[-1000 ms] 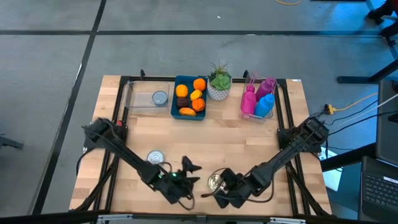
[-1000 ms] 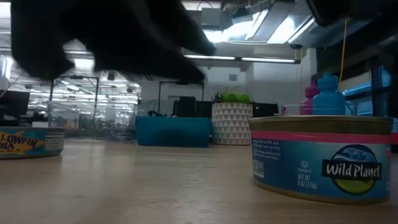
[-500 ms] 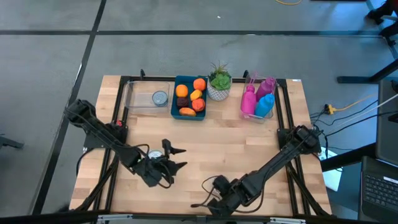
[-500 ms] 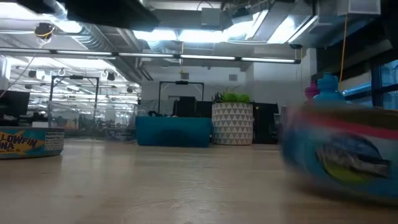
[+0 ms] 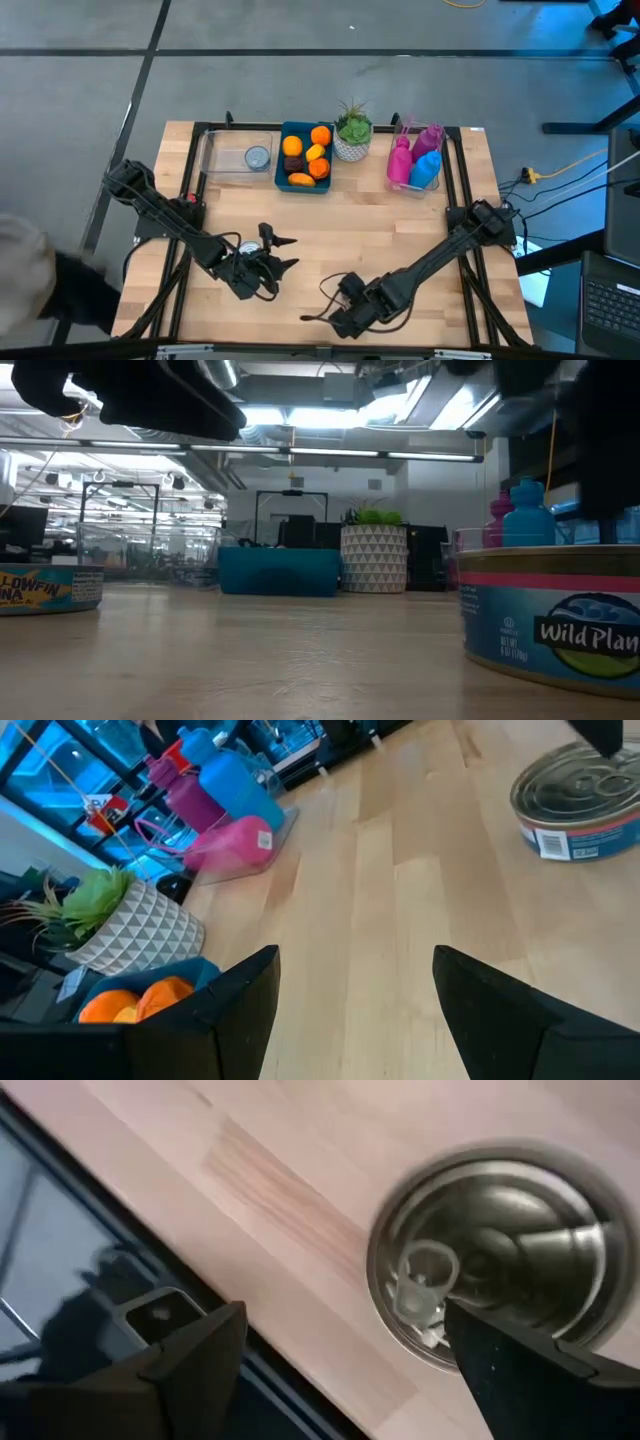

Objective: Pick & Place Food Item
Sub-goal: Stack the blue and pink tuna can on top of the blue tuna can into the left transparent bin

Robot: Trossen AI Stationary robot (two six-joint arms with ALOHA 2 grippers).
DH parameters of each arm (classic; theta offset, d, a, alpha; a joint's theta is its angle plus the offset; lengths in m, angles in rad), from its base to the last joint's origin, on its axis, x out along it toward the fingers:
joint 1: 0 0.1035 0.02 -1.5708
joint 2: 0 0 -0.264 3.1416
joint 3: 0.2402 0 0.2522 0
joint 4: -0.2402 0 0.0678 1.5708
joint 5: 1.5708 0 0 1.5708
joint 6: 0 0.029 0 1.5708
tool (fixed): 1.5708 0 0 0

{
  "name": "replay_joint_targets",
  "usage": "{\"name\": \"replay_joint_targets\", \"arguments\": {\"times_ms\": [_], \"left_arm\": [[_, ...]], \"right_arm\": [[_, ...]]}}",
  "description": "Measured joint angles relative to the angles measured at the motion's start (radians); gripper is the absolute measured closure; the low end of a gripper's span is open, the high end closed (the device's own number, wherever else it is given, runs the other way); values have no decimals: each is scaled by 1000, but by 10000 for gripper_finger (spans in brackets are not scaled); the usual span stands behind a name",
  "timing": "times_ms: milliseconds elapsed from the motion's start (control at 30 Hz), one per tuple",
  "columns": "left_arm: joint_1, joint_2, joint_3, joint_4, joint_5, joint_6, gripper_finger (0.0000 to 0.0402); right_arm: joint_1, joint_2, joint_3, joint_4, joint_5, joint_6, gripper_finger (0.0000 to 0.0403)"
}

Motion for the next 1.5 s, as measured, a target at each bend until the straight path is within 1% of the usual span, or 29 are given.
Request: {"name": "replay_joint_targets", "arguments": {"times_ms": [67,133,233,500,600,667,733,800,1000,1233,1367,1500], "left_arm": [[0,0,0,0,1,-1,149],[0,0,-2,2,4,-3,149],[0,0,-6,-1,5,-7,149],[5,0,-6,-1,6,-7,149],[16,0,-6,0,9,-4,149],[29,0,-6,4,38,9,149],[45,6,-6,25,88,15,149],[57,20,-5,40,114,17,149],[69,81,-5,40,113,17,149],[76,129,-6,86,111,18,149],[85,129,-6,99,125,25,149],[89,129,-6,109,130,32,149]], "right_arm": [[-8,32,0,-12,-51,-5,62],[-14,54,7,-1,-126,-7,62],[-15,67,8,8,-171,-5,62],[20,32,-2,6,-116,61,62],[25,13,-4,-21,-59,70,62],[23,-8,-5,-32,-5,70,62],[22,-31,-4,-69,38,73,62],[24,-49,-4,-101,48,91,62],[65,-73,-2,-105,-108,152,62],[88,-44,-2,-130,-159,232,62],[83,2,-2,-153,-241,234,62],[74,39,-2,-157,-254,223,62]]}}
